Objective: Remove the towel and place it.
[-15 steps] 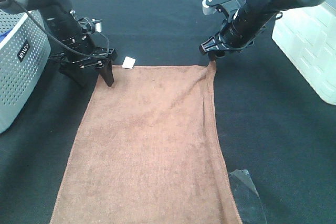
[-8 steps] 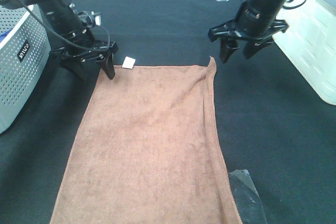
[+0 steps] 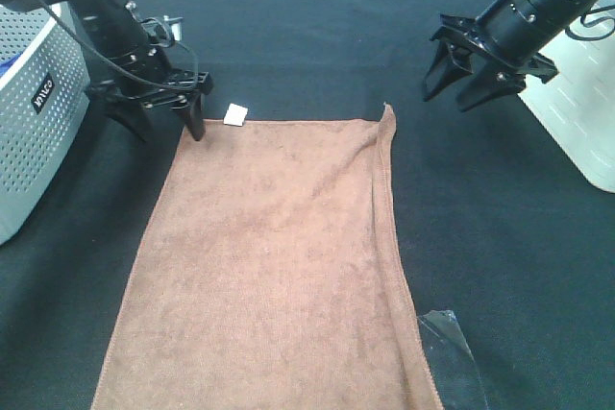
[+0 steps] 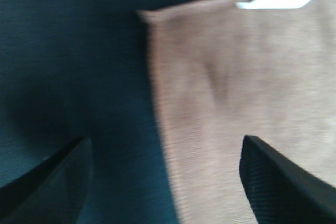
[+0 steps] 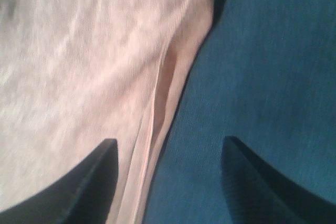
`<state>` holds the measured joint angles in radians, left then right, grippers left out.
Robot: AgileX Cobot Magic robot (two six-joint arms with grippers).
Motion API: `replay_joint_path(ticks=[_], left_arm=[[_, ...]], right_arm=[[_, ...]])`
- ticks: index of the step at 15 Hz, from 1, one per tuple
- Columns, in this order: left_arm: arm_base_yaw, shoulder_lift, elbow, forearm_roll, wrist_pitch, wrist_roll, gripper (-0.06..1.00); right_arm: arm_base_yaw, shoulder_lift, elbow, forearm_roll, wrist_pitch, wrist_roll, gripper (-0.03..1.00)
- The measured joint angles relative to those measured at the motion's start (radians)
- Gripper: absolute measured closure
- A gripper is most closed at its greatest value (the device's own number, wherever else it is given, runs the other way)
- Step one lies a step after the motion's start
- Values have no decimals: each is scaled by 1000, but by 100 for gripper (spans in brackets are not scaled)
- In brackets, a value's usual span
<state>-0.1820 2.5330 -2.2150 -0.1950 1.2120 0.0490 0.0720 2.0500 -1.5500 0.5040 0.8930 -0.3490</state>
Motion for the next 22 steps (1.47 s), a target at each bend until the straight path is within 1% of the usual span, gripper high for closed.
replay_joint_path(ticks=[1, 2, 3, 5, 7, 8, 10, 12, 14, 19, 22], left_arm=[[3, -4, 0, 20, 1, 1, 22], [11, -4, 0, 21, 1, 13, 22], [22, -2, 0, -2, 1, 22, 22], [64, 8, 0, -79, 1, 63, 22], [83, 28, 0, -114, 1, 99, 22], [82, 41, 0, -123, -3, 106, 22], [82, 52, 0, -143, -18, 109, 22], [82, 56, -4, -146, -19, 109, 22], [82, 60, -6, -149, -18, 109, 22], [82, 60, -6, -160, -22, 112, 22], [82, 62, -6, -190, -34, 113, 22]], right_arm=[[1, 0, 2, 0, -32, -8, 41], [1, 0, 2, -3, -62, -7, 41], [1, 0, 2, -4, -87, 4, 41], [1, 23, -1, -3, -146, 33, 41], [1, 93, -32, -1, -174, 13, 41], [1, 145, -72, 14, -176, -8, 41], [1, 212, -132, 25, -177, -16, 41], [1, 266, -181, 52, -165, -17, 40], [1, 309, -194, 90, -158, -31, 38], [0, 347, -200, 114, -166, -34, 36], [0, 352, -201, 184, -131, -47, 34]])
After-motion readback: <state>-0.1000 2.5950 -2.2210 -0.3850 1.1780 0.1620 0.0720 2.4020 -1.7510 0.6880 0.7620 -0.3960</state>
